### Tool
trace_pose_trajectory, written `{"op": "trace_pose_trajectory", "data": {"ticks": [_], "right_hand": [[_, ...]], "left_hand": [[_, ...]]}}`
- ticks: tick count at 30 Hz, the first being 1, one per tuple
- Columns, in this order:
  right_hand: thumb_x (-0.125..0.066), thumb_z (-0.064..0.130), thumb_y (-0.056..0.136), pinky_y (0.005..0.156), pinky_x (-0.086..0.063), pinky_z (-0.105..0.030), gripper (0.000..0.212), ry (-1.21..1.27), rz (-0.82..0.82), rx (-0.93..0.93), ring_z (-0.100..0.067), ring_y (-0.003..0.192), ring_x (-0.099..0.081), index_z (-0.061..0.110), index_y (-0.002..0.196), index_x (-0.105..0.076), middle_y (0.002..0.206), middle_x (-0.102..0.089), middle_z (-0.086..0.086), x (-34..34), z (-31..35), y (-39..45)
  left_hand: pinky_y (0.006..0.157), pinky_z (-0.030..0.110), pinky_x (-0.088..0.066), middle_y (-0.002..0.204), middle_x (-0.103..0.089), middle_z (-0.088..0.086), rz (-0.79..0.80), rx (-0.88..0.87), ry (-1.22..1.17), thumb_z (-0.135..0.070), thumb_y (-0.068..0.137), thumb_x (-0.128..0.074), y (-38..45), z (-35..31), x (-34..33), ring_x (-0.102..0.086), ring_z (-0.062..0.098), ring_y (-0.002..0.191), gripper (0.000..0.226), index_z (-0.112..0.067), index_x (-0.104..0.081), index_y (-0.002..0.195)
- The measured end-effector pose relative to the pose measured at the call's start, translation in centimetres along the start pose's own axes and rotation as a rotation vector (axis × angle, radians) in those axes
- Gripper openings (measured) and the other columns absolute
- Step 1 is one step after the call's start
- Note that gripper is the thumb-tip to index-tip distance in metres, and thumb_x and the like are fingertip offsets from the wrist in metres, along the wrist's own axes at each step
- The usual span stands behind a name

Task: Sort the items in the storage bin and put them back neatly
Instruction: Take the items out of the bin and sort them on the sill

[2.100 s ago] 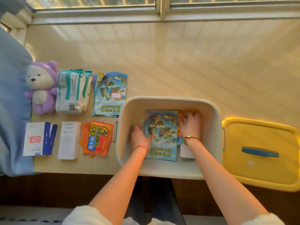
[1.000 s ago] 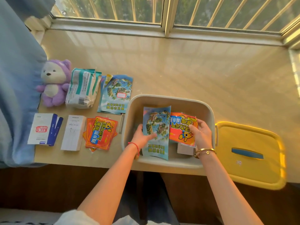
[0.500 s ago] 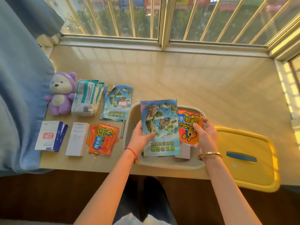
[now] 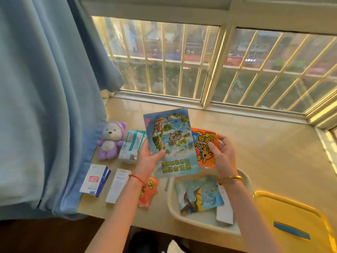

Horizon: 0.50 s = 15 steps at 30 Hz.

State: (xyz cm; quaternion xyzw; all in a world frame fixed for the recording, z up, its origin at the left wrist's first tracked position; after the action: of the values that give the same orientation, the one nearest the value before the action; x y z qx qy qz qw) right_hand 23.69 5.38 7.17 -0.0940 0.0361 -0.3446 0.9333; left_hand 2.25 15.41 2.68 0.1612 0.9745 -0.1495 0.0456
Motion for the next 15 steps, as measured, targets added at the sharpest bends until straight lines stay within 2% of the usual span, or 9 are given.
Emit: {"op": "trace_pose_trajectory", "data": {"ticks": [3, 5, 8, 11, 15], "right_hand": [[-0.055, 0.008, 0.092, 0.059, -0.057, -0.025, 0.018, -0.054, -0.006, 0.03, -0.014, 0.077, -0.069, 0.013, 0.109, -0.051, 0.092, -0.069, -0.001, -3.8, 0.7, 0.6], [-0.055, 0.01, 0.092, 0.062, -0.059, -0.029, 0.017, -0.08, -0.029, 0.031, -0.015, 0.078, -0.069, 0.015, 0.108, -0.05, 0.093, -0.069, -0.002, -6.1, 0.3, 1.1], [-0.055, 0.011, 0.092, 0.069, -0.058, -0.04, 0.016, -0.126, -0.094, 0.004, -0.022, 0.083, -0.069, 0.016, 0.107, -0.049, 0.098, -0.069, -0.009, -8.6, -1.6, 1.9], [-0.056, 0.011, 0.092, 0.076, -0.057, -0.04, 0.017, -0.182, -0.17, -0.035, -0.023, 0.088, -0.067, 0.017, 0.106, -0.049, 0.102, -0.069, -0.013, -10.2, -4.2, 2.4], [-0.057, 0.012, 0.091, 0.079, -0.055, -0.036, 0.017, -0.237, -0.298, -0.088, -0.021, 0.09, -0.065, 0.019, 0.105, -0.049, 0.103, -0.068, -0.012, -10.6, -7.3, 1.9]], "left_hand": [[0.091, 0.046, -0.053, 0.109, -0.07, 0.007, -0.02, -0.036, 0.063, 0.003, 0.078, -0.07, 1.8, -2.0, 3.1, -0.067, 0.024, 0.102, 0.046, -0.029, -0.056, 0.108], [0.089, 0.04, -0.054, 0.107, -0.068, 0.004, -0.024, -0.036, 0.088, 0.008, 0.08, -0.066, 3.4, -2.7, 5.1, -0.067, 0.018, 0.099, 0.047, -0.03, -0.054, 0.105], [0.086, 0.032, -0.055, 0.111, -0.067, 0.005, -0.01, -0.025, 0.159, 0.008, 0.08, -0.066, 6.2, -2.4, 7.5, -0.066, 0.015, 0.099, 0.049, -0.029, -0.052, 0.109], [0.071, 0.02, -0.056, 0.106, -0.066, 0.001, 0.024, 0.049, 0.223, 0.008, 0.082, -0.064, 9.2, -0.3, 9.6, -0.065, 0.011, 0.095, 0.047, -0.021, -0.049, 0.115], [0.073, 0.028, -0.057, 0.108, -0.065, 0.002, 0.082, 0.178, 0.302, 0.006, 0.081, -0.065, 12.4, 4.3, 11.4, -0.065, 0.015, 0.096, 0.049, -0.019, -0.047, 0.119]]}}
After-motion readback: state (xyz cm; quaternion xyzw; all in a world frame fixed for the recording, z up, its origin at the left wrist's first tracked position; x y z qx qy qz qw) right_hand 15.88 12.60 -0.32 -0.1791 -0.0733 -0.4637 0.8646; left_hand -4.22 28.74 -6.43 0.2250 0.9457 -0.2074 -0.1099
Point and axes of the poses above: each hand's wrist, its own y-axis towards the middle knuckle, its own x-axis out of the back of the hand, z = x × y, the point moved 5 cm from there along y, towards the middle knuckle
